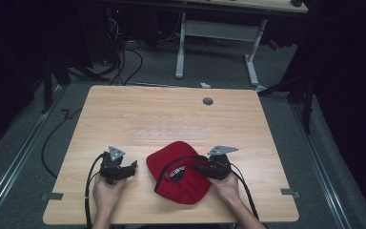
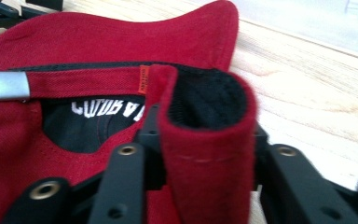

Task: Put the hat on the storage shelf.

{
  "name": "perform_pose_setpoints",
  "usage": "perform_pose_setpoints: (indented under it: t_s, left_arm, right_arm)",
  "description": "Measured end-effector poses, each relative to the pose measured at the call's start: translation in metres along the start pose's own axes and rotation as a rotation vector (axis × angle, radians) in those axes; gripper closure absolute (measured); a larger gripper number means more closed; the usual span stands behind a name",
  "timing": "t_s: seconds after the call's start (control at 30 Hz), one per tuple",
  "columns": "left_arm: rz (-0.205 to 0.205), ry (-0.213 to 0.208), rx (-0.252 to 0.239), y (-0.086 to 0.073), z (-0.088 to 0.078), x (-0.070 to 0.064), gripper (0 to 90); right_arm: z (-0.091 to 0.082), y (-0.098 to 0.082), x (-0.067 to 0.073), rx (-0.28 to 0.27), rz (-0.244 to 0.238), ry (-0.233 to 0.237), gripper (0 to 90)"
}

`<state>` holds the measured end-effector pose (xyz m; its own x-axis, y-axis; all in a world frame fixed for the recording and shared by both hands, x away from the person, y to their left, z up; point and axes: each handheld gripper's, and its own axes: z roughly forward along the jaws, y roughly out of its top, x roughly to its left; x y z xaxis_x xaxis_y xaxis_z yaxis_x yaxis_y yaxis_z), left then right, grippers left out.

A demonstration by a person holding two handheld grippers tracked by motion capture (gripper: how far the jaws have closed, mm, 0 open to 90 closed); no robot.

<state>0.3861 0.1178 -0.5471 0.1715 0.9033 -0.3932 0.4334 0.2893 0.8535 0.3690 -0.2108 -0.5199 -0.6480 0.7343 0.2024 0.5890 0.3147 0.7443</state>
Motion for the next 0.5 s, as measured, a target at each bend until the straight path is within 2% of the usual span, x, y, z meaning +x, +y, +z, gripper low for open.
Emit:
perform_pose_setpoints:
  t_s: [0.2,0.37,0.5]
  left_arm:
    - [0.001,0.0,0.0,0.0,0.0,0.0,27.4]
    - [0.002,-0.001,0.0,0.0,0.0,0.0,27.4]
    - [0.002,-0.002,0.001,0.0,0.0,0.0,27.4]
  right_arm:
    - [-0.002,0.0,-0.001,-0.01,0.018,0.029,78.4]
    - [-0.006,0.002,-0.002,-0.016,0.042,0.059,82.3]
    - [-0.011,0.003,-0.001,-0.022,0.044,0.076,83.5]
